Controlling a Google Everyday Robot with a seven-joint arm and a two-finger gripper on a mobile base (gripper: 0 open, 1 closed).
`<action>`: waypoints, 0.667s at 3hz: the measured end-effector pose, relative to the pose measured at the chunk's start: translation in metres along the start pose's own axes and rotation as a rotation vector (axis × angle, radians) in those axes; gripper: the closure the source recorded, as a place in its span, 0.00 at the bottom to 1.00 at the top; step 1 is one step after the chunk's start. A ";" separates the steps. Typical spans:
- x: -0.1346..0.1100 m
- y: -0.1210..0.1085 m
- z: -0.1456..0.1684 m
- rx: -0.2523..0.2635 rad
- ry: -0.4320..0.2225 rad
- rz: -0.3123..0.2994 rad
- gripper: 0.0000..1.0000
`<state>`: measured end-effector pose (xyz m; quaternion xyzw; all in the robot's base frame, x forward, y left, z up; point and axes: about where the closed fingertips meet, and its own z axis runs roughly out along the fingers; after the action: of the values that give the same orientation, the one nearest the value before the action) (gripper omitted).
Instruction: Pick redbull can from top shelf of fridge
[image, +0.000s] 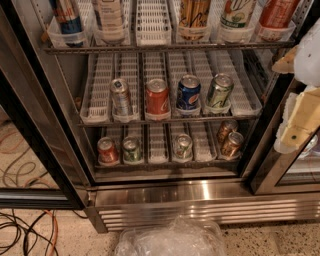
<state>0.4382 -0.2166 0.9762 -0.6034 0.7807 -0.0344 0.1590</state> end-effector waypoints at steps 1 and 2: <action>-0.003 -0.003 -0.003 0.012 -0.009 -0.007 0.00; -0.030 -0.013 -0.010 0.026 -0.129 -0.003 0.00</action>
Offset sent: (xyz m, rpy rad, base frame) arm 0.0502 0.0793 0.0623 0.4120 -0.1638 0.0912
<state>0.4543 -0.1926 0.9948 -0.6035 0.7673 -0.0057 0.2169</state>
